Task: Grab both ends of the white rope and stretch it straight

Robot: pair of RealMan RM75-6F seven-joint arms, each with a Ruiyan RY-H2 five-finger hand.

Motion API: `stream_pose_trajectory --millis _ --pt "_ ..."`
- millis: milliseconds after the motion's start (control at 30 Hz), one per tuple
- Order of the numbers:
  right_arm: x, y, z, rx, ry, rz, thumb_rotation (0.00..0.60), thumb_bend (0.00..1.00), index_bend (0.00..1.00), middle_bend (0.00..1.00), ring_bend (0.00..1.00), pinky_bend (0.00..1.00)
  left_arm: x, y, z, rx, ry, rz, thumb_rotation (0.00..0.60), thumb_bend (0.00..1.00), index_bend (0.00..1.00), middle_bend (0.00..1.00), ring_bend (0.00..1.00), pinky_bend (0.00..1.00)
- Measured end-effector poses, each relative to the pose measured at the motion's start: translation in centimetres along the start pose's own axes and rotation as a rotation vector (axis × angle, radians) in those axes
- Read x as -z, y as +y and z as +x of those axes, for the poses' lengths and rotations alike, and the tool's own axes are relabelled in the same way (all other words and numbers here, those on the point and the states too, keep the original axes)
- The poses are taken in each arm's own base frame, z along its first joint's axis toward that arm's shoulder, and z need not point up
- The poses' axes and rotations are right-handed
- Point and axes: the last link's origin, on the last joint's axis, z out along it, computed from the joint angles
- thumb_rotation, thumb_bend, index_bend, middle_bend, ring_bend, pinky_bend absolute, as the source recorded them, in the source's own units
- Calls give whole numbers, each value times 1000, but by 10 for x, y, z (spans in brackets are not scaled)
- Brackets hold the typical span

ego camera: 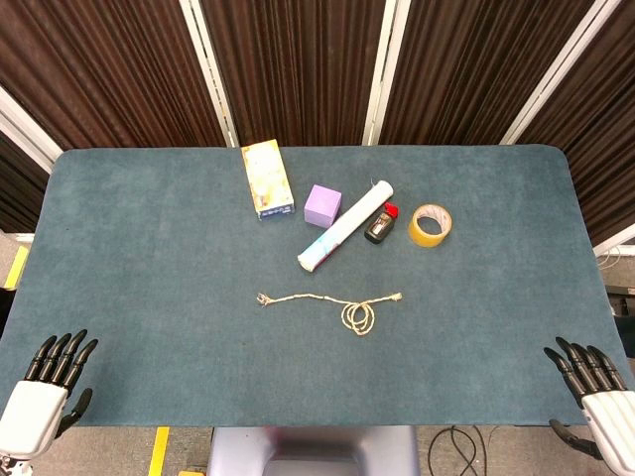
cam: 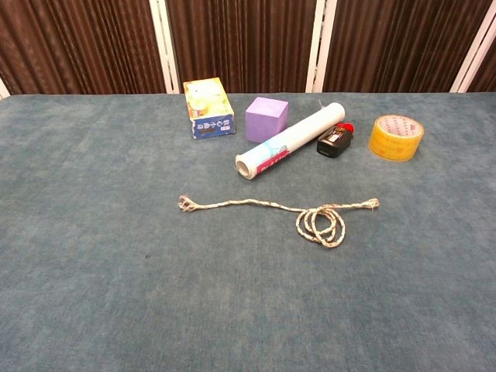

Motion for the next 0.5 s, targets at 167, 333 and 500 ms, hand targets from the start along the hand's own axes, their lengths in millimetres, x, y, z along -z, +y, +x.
stream_pose_trajectory --millis 167,333,500 --pt "-4 -2 -3 10 -8 6 600 296 0 0 0 0 1 4 -3 3 -11 -21 600 436 0 0 0 90" --pt "-18 -4 -12 27 -9 13 600 296 0 0 0 0 -7 15 -10 49 -36 -81 600 435 0 0 0 89" --pt "-37 -8 -14 48 7 20 600 297 0 0 0 0 -30 35 -20 28 -85 -152 600 433 0 0 0 84"
